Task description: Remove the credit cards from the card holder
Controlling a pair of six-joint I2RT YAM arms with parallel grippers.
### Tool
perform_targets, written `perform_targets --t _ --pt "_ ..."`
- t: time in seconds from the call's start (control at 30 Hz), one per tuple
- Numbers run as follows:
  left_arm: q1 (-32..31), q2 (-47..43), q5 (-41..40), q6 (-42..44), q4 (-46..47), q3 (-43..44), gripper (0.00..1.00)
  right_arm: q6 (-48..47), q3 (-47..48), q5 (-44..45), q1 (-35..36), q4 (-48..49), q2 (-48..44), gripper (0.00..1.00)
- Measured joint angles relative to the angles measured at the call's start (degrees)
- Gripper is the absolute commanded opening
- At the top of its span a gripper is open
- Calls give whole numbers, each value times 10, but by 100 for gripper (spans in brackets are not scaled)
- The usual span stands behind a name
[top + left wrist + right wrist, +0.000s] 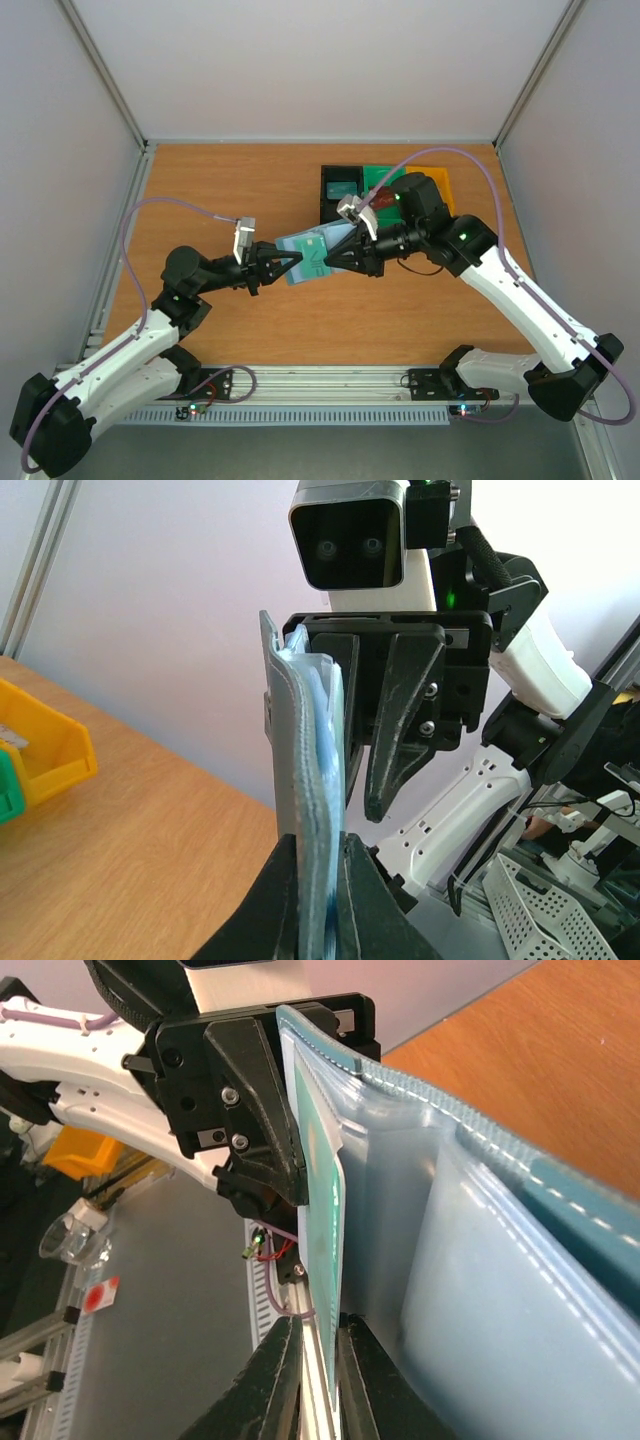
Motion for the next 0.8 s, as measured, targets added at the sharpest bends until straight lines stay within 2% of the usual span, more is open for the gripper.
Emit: perform_targets --t 0.1,0.53,0.8 --pt "0 1 0 0 4 0 0 7 -1 -5 0 11 6 1" --pt "1 4 -5 0 2 0 0 0 -4 5 -27 -11 -13 1" --pt "3 3 -23 -4 -25 -1 0 -21 7 64 -41 -73 -42 1"
